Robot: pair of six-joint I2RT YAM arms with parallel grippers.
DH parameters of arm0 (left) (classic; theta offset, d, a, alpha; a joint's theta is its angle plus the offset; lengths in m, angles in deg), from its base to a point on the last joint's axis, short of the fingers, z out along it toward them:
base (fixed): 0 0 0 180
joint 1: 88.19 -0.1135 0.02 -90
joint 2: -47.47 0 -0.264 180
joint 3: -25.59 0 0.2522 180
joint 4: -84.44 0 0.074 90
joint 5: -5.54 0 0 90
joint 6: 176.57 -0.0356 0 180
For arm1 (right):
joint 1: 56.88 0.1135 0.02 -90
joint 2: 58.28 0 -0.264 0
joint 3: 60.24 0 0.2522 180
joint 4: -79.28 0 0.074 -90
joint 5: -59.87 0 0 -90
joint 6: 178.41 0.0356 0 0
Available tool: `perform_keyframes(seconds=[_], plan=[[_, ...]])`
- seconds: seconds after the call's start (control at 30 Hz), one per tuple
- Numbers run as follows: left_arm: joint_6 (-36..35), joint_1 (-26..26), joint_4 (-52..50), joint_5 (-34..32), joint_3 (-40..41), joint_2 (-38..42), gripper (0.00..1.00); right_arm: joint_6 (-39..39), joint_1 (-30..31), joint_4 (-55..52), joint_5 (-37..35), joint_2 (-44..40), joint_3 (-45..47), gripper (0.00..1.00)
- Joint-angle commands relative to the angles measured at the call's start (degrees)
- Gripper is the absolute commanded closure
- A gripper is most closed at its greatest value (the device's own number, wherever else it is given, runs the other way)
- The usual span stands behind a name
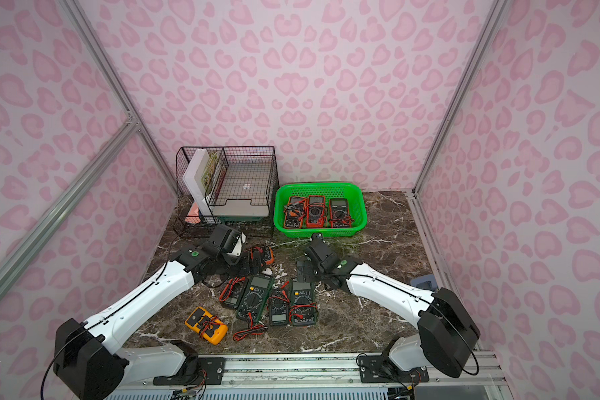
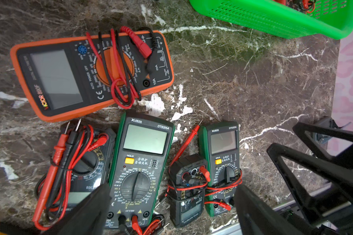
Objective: Put the multimeter into the basket
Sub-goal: Pick up the multimeter from the center of the board.
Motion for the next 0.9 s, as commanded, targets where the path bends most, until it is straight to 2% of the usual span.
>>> perform_keyframes(seconds=[0.0, 0.27, 0.6, 0.87], plan=[[3.5, 0.1, 1.5, -1.5, 1.4, 1.4, 0.01, 1.2, 1.6, -2.5, 0.8, -1.2, 2.0, 0.01], [5.4, 0.7, 0.2, -3.3, 3.3, 5.0, 0.02, 2.9, 5.3, -1.8, 2.0, -1.5, 6.0, 0.01], [5.0, 1.0, -1.0, -3.0, 3.4, 6.4, 0.01, 5.7, 10.5, -0.7, 1.7, 4.9, 3.6, 0.01], [4.3, 1.1, 0.3, -1.6, 3.5, 6.2, 0.01, 6.4, 11.5, -1.2, 1.0, 7.9, 2.1, 0.01]])
